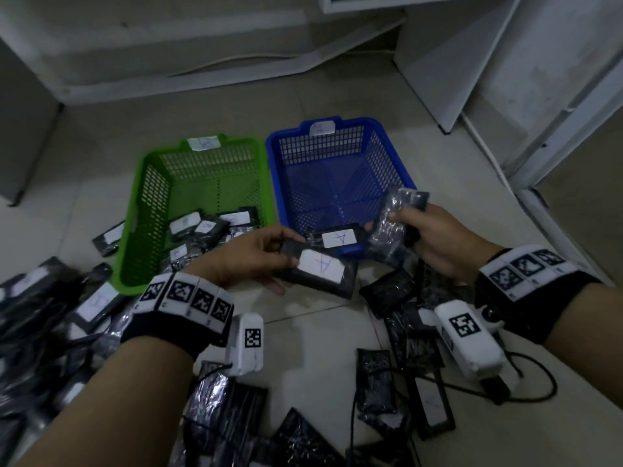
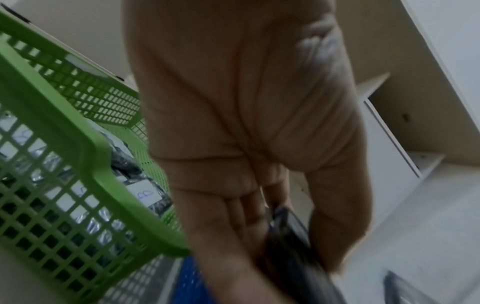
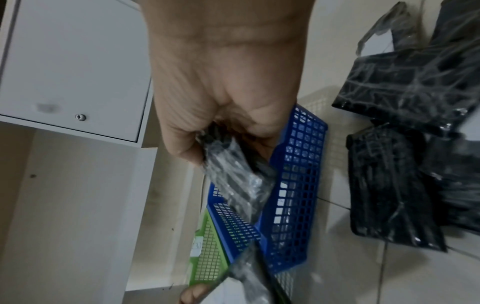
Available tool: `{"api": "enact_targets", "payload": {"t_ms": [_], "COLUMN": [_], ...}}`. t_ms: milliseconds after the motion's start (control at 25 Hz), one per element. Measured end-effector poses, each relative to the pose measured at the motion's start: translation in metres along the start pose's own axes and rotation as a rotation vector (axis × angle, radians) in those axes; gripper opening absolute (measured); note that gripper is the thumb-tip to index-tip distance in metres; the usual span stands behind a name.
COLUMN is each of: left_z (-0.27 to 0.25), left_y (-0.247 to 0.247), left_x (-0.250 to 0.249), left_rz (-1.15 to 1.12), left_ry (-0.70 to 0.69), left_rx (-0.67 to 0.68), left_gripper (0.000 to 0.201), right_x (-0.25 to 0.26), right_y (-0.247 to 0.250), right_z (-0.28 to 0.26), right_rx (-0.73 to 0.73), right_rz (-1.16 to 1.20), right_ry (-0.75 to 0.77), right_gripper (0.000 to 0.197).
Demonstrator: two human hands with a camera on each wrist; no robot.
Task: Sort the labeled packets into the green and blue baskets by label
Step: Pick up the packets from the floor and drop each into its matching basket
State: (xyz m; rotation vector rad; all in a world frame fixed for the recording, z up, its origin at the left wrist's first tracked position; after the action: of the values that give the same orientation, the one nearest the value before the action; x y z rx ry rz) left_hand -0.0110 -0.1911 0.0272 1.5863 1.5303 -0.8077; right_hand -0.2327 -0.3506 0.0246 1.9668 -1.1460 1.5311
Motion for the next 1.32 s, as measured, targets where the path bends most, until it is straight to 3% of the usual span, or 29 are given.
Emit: {"api": "enact_targets", "payload": {"t_ms": [160, 280, 320, 440, 560, 720, 840, 1000, 1160, 1320], "left_z": [0.008, 0.022, 0.028, 0.042, 0.057, 0.085, 0.109, 0.12, 0.122, 0.121], "left_y": [0.006, 0.002, 0.0, -0.01, -0.018, -0.017, -0.015, -0.019, -0.019, -0.006], "left_x": [-0.001, 0.006, 0.008, 0.006, -0.001, -0.01, -0.014, -0.011, -0.016, -0.022], "left_rz": [-0.013, 0.024, 0.057, 0.084, 0.148, 0.243, 0.36, 0.575, 0.739, 0.506], "left_ry": [-0.131, -0.189, -0.195, -0.214, -0.23, -0.25, -0.206, -0.135, -0.152, -0.258], "left_rx": [-0.348, -0.56, -0.603, -0.629, -0.65, -0.716, -0.735, -0.675, -0.654, -0.766], "left_gripper": [0.032, 0.035, 0.036, 0.036, 0.04, 0.04, 0.043, 0.048, 0.052, 0.053], "right_x": [0.01, 0.015, 0.014, 0.012, 0.012, 0.016, 0.022, 0.015, -0.002, -0.01], "right_y": [0.004, 0.008, 0.009, 0.014, 0.02, 0.03, 0.025, 0.009, 0.008, 0.008], "right_z": [0.005, 0.006, 0.008, 0.014, 0.024, 0.048, 0.064, 0.084, 0.102, 0.122], "right_rx": [-0.027, -0.016, 0.001, -0.01, -0.031, -0.185, -0.235, -0.129, -0.082, -0.001], "right_rz": [-0.061, -0.413, -0.475, -0.538, -0.56, -0.581, -0.731, -1.0, -1.149, -1.159], "right_ry": [-0.005, 0.002, -0.004, 0.033, 0.064, 0.115, 0.178, 0.139, 0.129, 0.161], "right_gripper": [0.011, 0.044, 0.045, 0.005, 0.027, 0.029, 0.028, 0.031, 0.027, 0.032]}}
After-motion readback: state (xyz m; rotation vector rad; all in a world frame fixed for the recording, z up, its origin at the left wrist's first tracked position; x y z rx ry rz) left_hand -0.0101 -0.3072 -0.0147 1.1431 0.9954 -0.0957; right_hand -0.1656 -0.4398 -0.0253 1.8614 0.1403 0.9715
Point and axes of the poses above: each hand's wrist, its own z-axis towards the middle knuckle, its own y-axis out of the back of the hand, x = y × z, the point moved 2 cm from there along z, towards the middle knuckle, and after that the axes turned 2 degrees about y, right-handed, at the moved point
